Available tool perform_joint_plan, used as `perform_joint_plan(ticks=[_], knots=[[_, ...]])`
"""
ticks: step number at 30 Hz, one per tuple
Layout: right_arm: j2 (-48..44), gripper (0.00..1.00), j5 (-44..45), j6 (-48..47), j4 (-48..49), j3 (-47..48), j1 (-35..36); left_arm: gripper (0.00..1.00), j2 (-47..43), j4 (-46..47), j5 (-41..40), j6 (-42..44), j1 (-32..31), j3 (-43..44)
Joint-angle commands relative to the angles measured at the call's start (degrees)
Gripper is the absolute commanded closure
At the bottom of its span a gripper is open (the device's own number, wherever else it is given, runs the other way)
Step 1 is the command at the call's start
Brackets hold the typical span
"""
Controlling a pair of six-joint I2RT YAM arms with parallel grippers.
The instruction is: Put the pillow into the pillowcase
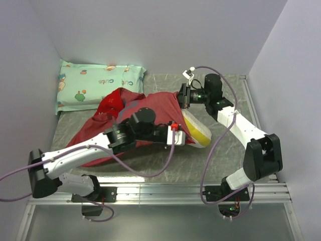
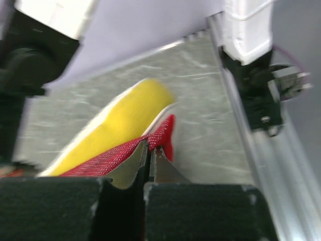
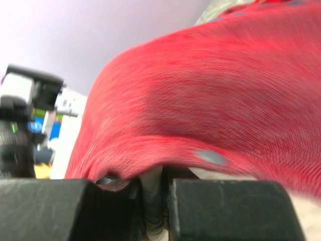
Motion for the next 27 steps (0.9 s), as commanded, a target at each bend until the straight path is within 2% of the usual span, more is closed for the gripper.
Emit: perform_joint_plan(ticks=[1,5,7,8,9,11,12,13,14,15,16,18,20,23,24,25,26,27], knots=[[-0.13,1.0,10.18,7.26,14.54,-0.47,0.75,1.0,2.72,6.85,13.83,-11.14,-3.02,-0.83],[1.28,1.0,8.89,8.83,17.16,-3.81,-0.21,1.0,2.29,4.57,12.0,-9.15,-3.11,-3.38],[1.11,1.0,6.52,10.85,21.62,-4.95,-1.01,1.0,0.27,0.99,11.29,-6.95,-3.11,-4.09],[0.32,1.0,2.5,9.9,21.82,-4.43,-1.1,0.91,-0.35,-2.08,11.29,-6.24,-3.11,-3.48],[-0.21,1.0,0.2,7.46,16.61,-3.65,-1.01,0.8,-0.62,-4.64,10.85,-6.32,-3.11,-0.87],[-1.7,1.0,-3.5,-9.28,3.27,-1.89,-0.31,0.68,-1.58,-9.4,8.13,-12.45,-0.67,2.05],[-2.67,1.0,-5.34,-17.62,-15.95,0.64,0.13,0.64,-3.24,-9.5,8.3,-15.61,1.26,4.15],[-3.02,1.0,-4.58,-37.63,-26.76,2.24,0.65,0.6,-4.39,-8.8,8.74,-23.91,3.54,4.43],[-3.03,1.0,-3.44,-46.79,-36.0,3.56,1.96,0.55,-6.75,-7.32,8.65,-27.3,8.53,4.43],[-2.68,1.0,-0.38,-54.11,-48.88,4.44,2.59,0.54,-7.73,-7.47,7.61,-34.2,10.58,4.26],[-2.59,1.0,1.3,-63.32,-52.14,3.84,3.2,0.53,-8.61,-7.91,5.77,-36.45,12.69,4.08],[-3.46,1.0,3.77,-65.51,-52.1,-1.07,4.26,0.5,-10.63,-10.46,3.65,-41.36,18.49,3.12],[-4.25,1.0,7.45,-63.16,-48.16,-4.59,5.49,0.46,-12.04,-11.52,1.11,-44.02,24.27,1.89],[-3.65,0.98,12.03,-55.7,-37.27,-10.03,9.26,0.41,-12.57,-11.7,-1.63,-48.41,31.76,-0.13],[-3.29,0.93,12.82,-50.89,-30.97,-10.75,11.54,0.41,-12.22,-12.22,-1.8,-49.64,33.69,-0.48],[-2.77,0.75,13.18,-48.75,-28.3,-11.28,12.6,0.41,-11.7,-12.83,-1.72,-50.18,37.28,-0.66],[-1.63,0.65,14.4,-46.64,-26.18,-11.46,13.66,0.41,-10.3,-13.27,-0.5,-50.44,38.88,-0.84],[-1.01,0.61,14.15,-44.36,-24.86,-11.2,14.28,0.41,-9.33,-16.15,-0.49,-50.27,40.2,-0.4]])
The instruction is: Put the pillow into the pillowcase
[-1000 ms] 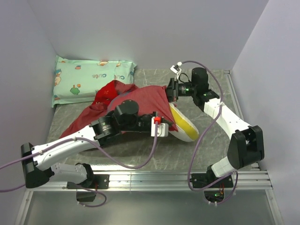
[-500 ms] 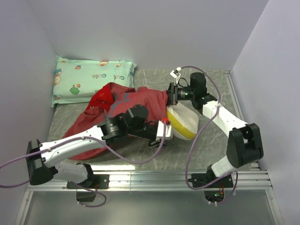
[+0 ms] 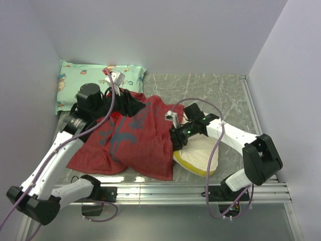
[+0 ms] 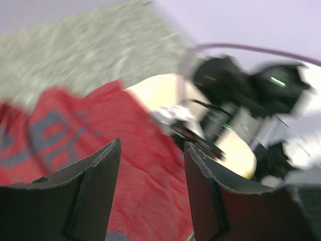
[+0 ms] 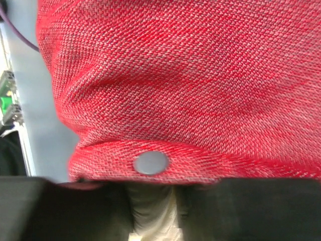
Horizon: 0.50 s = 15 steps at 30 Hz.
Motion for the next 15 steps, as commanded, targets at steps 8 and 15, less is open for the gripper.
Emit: perform_joint_plan(ticks=[8,15], knots=[[-7.02,0.23,7.63,-15.05,-20.67,10.24,-11.49,0.3,12.13,-12.5,-4.3,1.08,4.06,-0.97],[-8.45,0.1,17.05,-24.73,-32.21,10.51,-23.8,0.3,20.31,-6.88,-16.69,5.74,-10.09,4.38]])
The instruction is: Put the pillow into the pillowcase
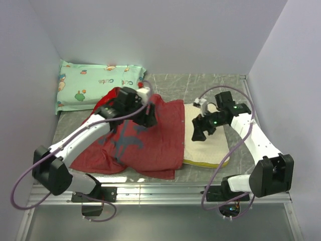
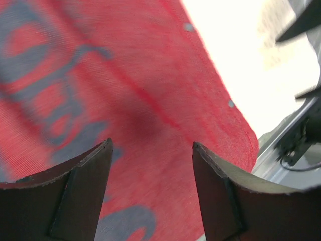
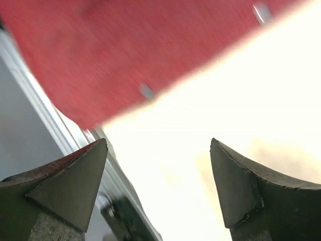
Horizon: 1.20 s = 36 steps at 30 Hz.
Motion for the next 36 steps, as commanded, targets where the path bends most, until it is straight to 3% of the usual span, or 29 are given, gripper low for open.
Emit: perform_joint_plan(ticks=[1,6,11,18,23,26,28,33,36], knots=[[1.04,0.1,3.61,-6.55,-8.35,2.18,-6.54,0.3,3.14,4.27,-6.91,3.08,-6.42,5.31],[7.72,0.1,4.56,5.72,0.58,5.0,-18.14,0.33,12.8,5.76,-11.47,-2.01,-12.85,11.11],[13.96,0.1,7.73,14.96,7.72,4.83,-22.12,0.34,24.2,5.96,-17.88,-7.9,-19.53,18.81],[19.32,0.09,0.98,14.63,7.82,3.51,-22.91,0.3,36.36,1.82,-27.28,-11.25,-22.88,29.13],[22.23,0.11,-1.76,13.05,6.59,1.49,-23.0,0.35,41.03,-1.34,-38.44,-11.34,-23.14,30.89],[22.14,0.2,-2.9,11.65,5.54,1.13,-23.0,0.44,41.38,-2.14,-42.15,-11.08,-22.35,30.72],[22.32,0.31,-3.69,11.11,5.01,1.4,-22.91,0.51,40.51,-2.49,-42.86,-10.81,-22.09,30.63],[23.55,0.52,-5.27,8.92,3.16,2.01,-21.95,0.65,38.39,-2.67,-41.19,-9.05,-22.09,30.71],[23.81,0.58,-7.64,7.07,1.93,2.45,-20.81,0.99,36.29,0.74,-30.94,-7.48,-21.39,29.67]])
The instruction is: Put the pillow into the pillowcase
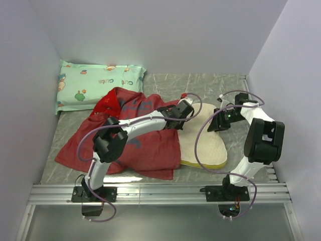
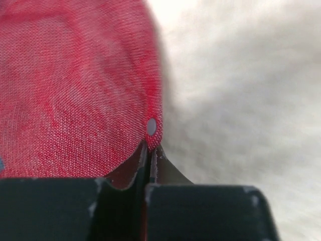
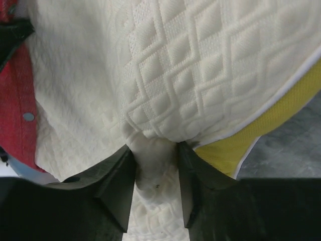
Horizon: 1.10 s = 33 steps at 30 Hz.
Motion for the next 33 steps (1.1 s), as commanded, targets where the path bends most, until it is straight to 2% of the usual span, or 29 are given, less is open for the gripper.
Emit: perform_joint_plan(ticks=[1,2,4,6,10,15,18,19,22,23,24,25,26,27,29,30,33], knots=[[1.32,0.6,-6.66,-2.79,-4.45,0.57,3.02,1.0,-7.36,7.14,11.28,2.08,0.99,-0.65],[1.32,0.61,-10.15,-3.84,-5.33,0.66,3.55,1.0,-8.33,10.76,19.33,2.95,1.08,-1.45],[1.23,0.62,-14.56,-4.2,-6.3,0.57,4.95,1.0,-10.27,18.65,27.29,2.61,1.0,-1.63],[1.67,0.64,-21.85,-4.19,-7.97,0.66,6.01,1.0,-10.37,22.38,36.23,-0.64,1.0,-0.5],[-0.26,0.66,-32.67,-2.97,-9.38,-0.04,6.46,1.0,-7.82,25.38,45.94,-8.79,1.08,6.88],[-4.12,0.67,-40.94,-1.65,-7.71,-3.28,5.4,1.0,-10.27,32.3,53.76,-13.65,1.35,2.95],[-2.91,0.67,-37.01,-1.99,-6.48,-5.57,4.97,1.0,-10.54,28.04,53.16,-12.86,2.57,-1.44],[-2.64,0.67,-31.08,-4.18,-6.65,-5.93,4.53,1.0,-10.54,27.15,53.42,-11.9,3.27,-5.46],[-3.77,0.53,-20.33,-2.72,-3.94,-6.81,0.84,1.0,-11.94,22.14,51.32,-6.13,5.91,-14.15],[-4.3,0.42,-13.25,-1.05,-1.84,-6.55,-0.13,1.0,-12.38,20.91,50.27,-4.44,6.53,-15.85],[-4.74,0.37,-11.7,-2.43,-2.87,-3.67,-1.18,0.97,-13.69,19.86,50.09,-2.95,7.93,-17.17],[-5.0,0.33,-9.59,-3.83,-3.22,-2.17,-2.84,0.86,-14.66,19.59,50.43,-1.19,8.81,-19.54],[-5.53,0.25,-4.87,-4.02,-3.4,-0.58,-3.47,0.82,-15.8,19.67,51.65,-0.39,9.69,-20.26],[-6.67,0.22,-3.09,-5.15,-3.49,2.39,-3.82,0.64,-18.25,18.89,55.15,2.05,11.35,-20.52],[-9.29,0.12,1.74,-5.95,-3.06,4.96,-3.04,0.48,-21.16,18.18,58.15,4.53,13.46,-20.0],[-10.44,0.11,2.9,-6.22,-2.88,6.8,-2.25,0.36,-24.48,18.09,61.3,5.15,14.26,-19.39],[-16.22,0.11,9.02,-6.4,0.01,7.52,5.38,0.3,-29.94,17.39,67.29,5.07,18.04,-16.85]])
